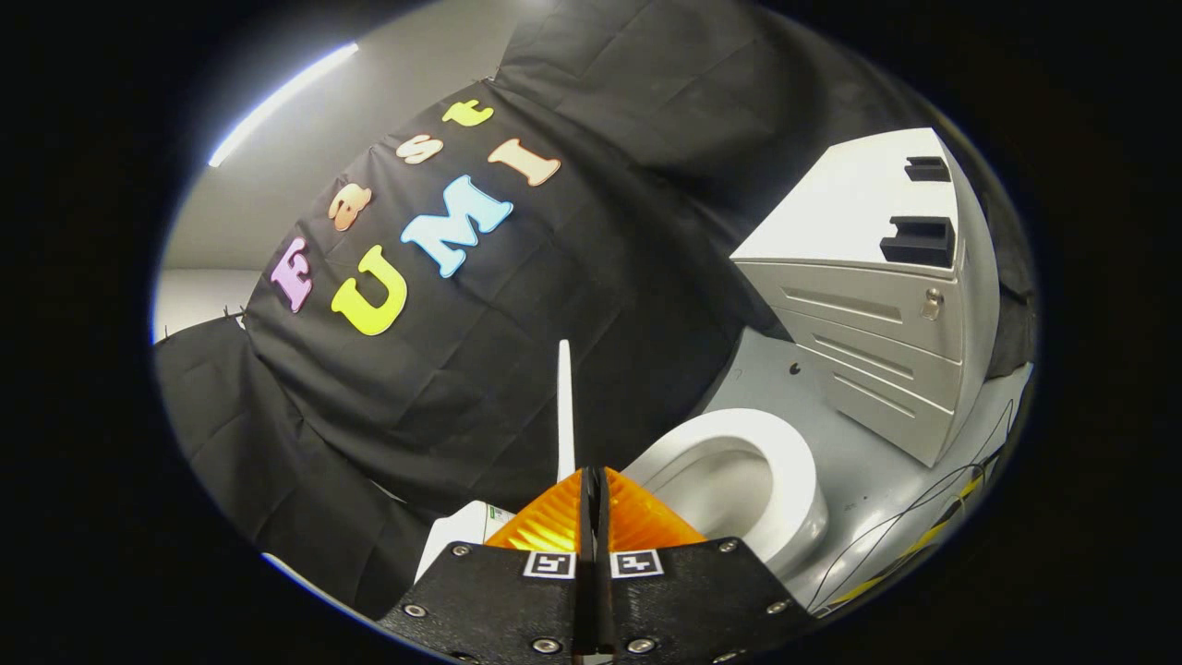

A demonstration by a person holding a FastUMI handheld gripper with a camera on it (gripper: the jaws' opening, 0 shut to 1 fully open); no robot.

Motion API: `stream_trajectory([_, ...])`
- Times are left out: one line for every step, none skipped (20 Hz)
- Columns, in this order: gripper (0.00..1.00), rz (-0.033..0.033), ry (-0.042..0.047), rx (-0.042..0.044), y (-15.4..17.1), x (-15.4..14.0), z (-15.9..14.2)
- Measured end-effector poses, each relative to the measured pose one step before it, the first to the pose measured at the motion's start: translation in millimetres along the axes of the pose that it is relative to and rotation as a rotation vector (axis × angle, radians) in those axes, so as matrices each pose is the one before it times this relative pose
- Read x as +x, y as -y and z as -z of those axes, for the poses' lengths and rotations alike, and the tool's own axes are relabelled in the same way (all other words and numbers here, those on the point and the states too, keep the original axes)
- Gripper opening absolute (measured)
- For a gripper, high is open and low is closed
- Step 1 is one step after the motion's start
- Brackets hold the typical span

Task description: Open the toilet lid.

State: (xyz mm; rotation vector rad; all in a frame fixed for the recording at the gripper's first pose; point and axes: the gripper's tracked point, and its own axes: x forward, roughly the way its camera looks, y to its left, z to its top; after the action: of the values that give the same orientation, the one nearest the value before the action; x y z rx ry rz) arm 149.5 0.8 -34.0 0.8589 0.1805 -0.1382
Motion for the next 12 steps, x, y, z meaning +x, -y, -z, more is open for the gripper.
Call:
stream_trajectory([0.00, 0.00006, -0.00116, -0.00527, -1.18, -0.53, 0.49])
stream_trajectory([0.00, -0.00235, -0.00168, -0.01038, -2.25, -0.63, -0.15])
stream_trajectory([0.00, -0.00391, 0.00340, -0.00509, -3.48, -0.72, -1.03])
stream_trajectory([0.00, -0.00055, 0.00046, 0.00008, -4.47, -0.41, -0.22])
stream_trajectory([0.00, 0.00066, 0.00074, 0.00277, -3.60, -0.10, -1.11])
stream_trajectory([0.00, 0.00202, -0.00323, -0.01578, -3.97, -0.55, 0.89])
stream_trajectory([0.00, 0.00176, 0.00079, -0.02080, -4.13, -0.81, -1.18])
stream_trajectory([0.00, -0.00188, -0.00036, -0.02850, -4.81, -0.21, -0.19])
stream_trajectory([0.00, -0.00475, 0.00322, -0.02151, -3.68, -0.99, -0.10])
stream_trajectory([0.00, -0.00479, 0.00384, -0.01604, -3.76, -0.36, 0.34])
stream_trajectory([0.00, -0.00511, 0.00298, -0.00698, -3.32, -1.23, -0.39])
stream_trajectory([0.00, -0.00114, 0.00110, -0.00334, -2.48, 0.54, 0.92])
